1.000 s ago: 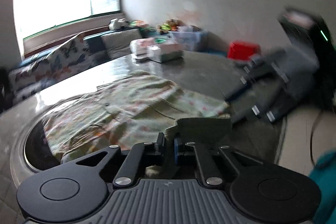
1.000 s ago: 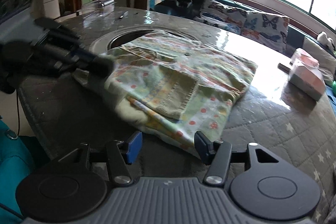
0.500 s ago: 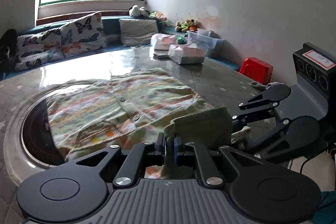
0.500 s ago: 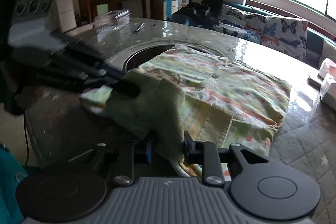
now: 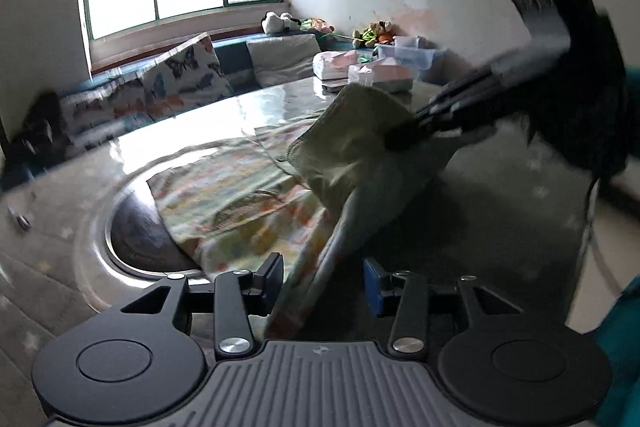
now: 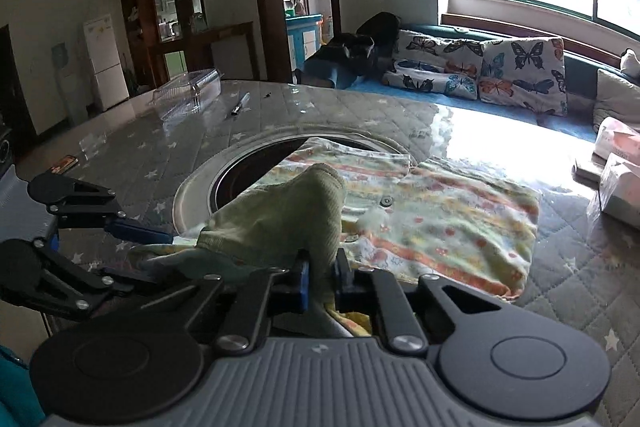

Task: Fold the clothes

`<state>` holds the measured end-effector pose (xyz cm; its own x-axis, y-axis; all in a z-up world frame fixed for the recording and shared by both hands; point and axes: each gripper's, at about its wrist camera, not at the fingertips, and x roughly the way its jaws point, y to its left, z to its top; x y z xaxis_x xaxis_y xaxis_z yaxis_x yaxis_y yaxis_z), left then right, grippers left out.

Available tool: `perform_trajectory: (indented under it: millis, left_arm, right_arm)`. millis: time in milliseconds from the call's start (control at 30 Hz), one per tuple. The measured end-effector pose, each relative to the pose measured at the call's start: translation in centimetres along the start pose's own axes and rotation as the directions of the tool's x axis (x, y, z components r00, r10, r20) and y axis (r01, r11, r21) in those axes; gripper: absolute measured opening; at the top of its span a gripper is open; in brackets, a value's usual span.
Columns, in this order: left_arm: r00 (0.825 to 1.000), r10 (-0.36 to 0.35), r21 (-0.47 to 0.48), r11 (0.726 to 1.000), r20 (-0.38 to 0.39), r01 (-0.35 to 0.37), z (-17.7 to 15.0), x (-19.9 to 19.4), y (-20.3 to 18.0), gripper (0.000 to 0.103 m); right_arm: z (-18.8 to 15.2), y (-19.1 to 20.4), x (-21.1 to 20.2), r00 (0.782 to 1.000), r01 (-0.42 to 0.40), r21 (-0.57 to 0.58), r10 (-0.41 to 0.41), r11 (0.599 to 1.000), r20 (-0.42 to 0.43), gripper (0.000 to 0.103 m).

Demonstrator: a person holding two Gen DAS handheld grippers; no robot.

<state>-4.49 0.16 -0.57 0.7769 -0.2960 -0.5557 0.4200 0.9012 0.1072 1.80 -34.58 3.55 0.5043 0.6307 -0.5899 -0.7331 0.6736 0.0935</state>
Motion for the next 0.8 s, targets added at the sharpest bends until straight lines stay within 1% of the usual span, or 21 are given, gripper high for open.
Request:
perform_trajectory:
  millis: [67,133,167,200,267,367,500,567,633,700,800]
  left_arm:
    - [1.000,0.029,0.043,0.999,-0.001,-0.029,-0.2,0.4,-0.2,0.045]
    - [0.999,0.041,0.070,0.997,-0.001,-0.041,-0.6,0.7,0.0,0.031]
    - [0.999,0.043,0.076,0.996,-0.002,-0.042,-0.8,0.7,0.1,0.021]
    - [0.999,0.039,0.071,0.997,-0.001,-0.038,-0.9,0.6,0.3,0.014]
    - [1.000,0.026,0.059,0.998,0.010,-0.026,-0.9,0.1,0.5,0.008]
    - [0.999,-0.003,0.044,0.999,0.039,0.001,-0.6,-1.4,0.4,0.005]
    - [0.996,-0.066,0.003,0.998,0.063,0.066,0.2,-4.5,0.0,0.005]
    - [0.992,-0.100,-0.015,0.995,0.073,0.102,0.4,-6.5,-0.2,0.005]
    - [0.990,-0.118,-0.037,0.992,0.078,0.121,0.6,-7.7,-0.1,0.005]
    - [0.988,-0.128,-0.062,0.989,0.081,0.133,0.9,-8.2,0.2,0.005]
    - [0.989,-0.122,-0.101,0.986,0.083,0.130,1.7,-7.4,1.3,0.005]
  right_arm:
    - [-0.2,0.0,-0.2,1.000,0.001,0.009,-0.001,1.000,0.005,0.009]
    - [-0.5,0.1,-0.6,1.000,0.000,0.024,0.000,1.000,0.015,0.009]
    - [-0.7,0.1,-0.8,1.000,-0.001,0.031,0.001,1.000,0.020,0.009]
    - [-0.9,0.2,-1.1,1.000,-0.003,0.036,0.002,0.999,0.027,0.008]
    - [-1.2,0.6,-1.7,0.999,-0.006,0.042,0.004,0.999,0.044,0.008]
    - [-1.5,1.1,-3.5,0.997,-0.014,0.047,0.011,0.999,0.083,0.008]
    - [-1.6,2.3,-7.0,0.992,-0.044,0.024,0.041,0.999,0.116,0.008]
    - [-1.6,3.0,-8.6,0.991,-0.061,0.009,0.059,0.998,0.121,0.007]
    - [-1.6,3.6,-9.8,0.990,-0.074,-0.005,0.074,0.997,0.120,0.007]
    - [-1.4,3.8,-9.8,0.991,-0.070,-0.020,0.072,0.997,0.115,0.007]
    - [-0.4,3.2,-8.9,0.991,-0.058,-0.007,0.059,0.998,0.119,0.007]
